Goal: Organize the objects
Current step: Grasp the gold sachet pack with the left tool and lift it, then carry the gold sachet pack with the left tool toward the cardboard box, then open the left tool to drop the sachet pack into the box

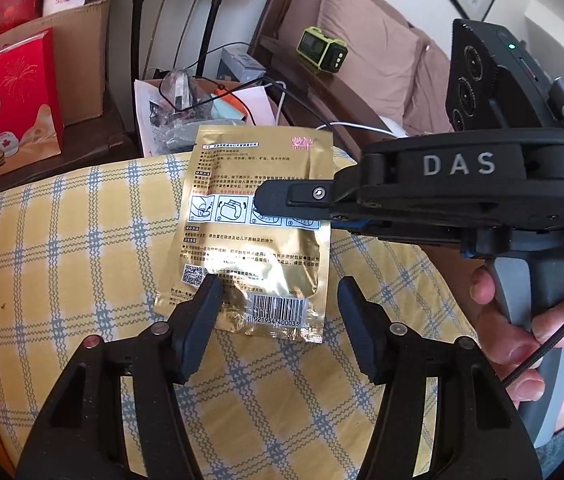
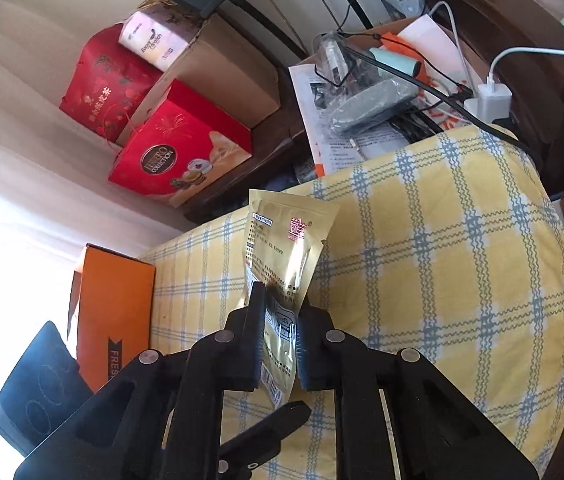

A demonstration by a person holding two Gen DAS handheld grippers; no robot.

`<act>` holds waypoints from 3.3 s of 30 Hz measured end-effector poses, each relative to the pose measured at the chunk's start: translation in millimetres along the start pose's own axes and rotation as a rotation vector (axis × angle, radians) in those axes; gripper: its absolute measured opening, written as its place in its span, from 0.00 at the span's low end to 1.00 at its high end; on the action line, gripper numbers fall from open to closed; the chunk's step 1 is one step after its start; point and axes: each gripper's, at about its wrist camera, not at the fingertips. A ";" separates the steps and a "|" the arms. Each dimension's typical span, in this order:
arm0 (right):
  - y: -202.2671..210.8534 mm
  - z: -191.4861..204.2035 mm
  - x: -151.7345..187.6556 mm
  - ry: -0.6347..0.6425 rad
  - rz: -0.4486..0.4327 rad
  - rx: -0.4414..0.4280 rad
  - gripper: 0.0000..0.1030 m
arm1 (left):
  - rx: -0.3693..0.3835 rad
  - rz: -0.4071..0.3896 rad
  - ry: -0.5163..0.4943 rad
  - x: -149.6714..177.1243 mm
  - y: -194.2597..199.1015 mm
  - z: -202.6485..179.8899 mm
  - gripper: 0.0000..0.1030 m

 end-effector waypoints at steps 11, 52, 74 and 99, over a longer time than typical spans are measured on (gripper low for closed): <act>37.0 20.4 5.9 -0.008 0.000 0.050 0.05 | -0.046 -0.068 -0.106 7.9 29.2 -36.8 0.69; 82.3 -19.9 99.5 -0.199 -0.083 -0.210 0.46 | 0.530 -0.240 0.531 50.9 86.4 38.8 0.06; 102.4 80.1 74.8 -0.034 -0.080 -0.241 0.17 | 0.460 -0.351 0.541 34.0 173.7 48.2 0.06; 41.9 243.6 127.4 0.226 0.070 -0.294 0.17 | 0.355 -0.460 0.637 107.5 303.8 136.8 0.06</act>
Point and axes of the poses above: each gripper's, at about its wrist camera, not at the fingertips, and y roughly against the way its jaws point, z to its left, x to its underside, and after that the axes turned 14 degrees about x, right-handed
